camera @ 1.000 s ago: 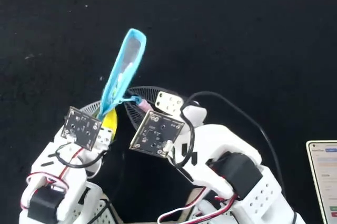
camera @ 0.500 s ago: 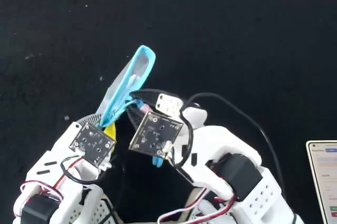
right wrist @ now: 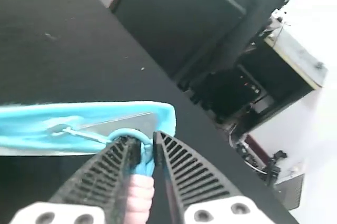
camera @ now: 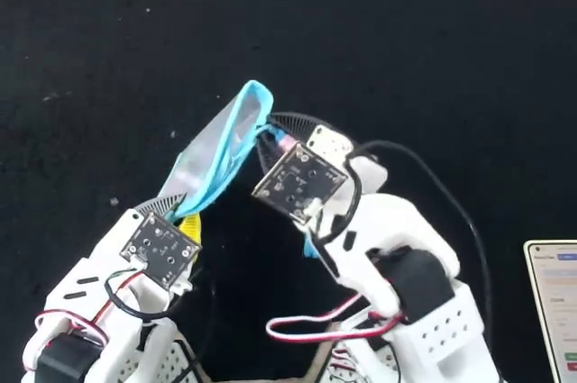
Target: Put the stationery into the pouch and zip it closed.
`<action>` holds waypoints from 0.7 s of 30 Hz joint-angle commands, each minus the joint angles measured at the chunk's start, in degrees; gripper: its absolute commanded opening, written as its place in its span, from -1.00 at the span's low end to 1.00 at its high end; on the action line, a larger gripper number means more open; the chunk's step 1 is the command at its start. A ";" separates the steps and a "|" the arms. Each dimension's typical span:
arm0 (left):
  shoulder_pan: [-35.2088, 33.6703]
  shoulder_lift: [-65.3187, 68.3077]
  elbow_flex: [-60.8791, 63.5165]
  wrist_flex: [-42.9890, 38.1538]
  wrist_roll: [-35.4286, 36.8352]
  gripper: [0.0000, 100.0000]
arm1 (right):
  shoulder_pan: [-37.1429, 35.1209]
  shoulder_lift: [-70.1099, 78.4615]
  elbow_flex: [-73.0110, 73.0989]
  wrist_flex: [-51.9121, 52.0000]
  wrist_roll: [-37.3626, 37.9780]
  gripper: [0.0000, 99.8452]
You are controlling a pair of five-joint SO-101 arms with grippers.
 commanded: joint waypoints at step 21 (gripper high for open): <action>0.22 -0.18 -3.12 0.88 -0.09 -0.94 | 20.84 14.29 -1.01 -17.76 -6.15 -0.98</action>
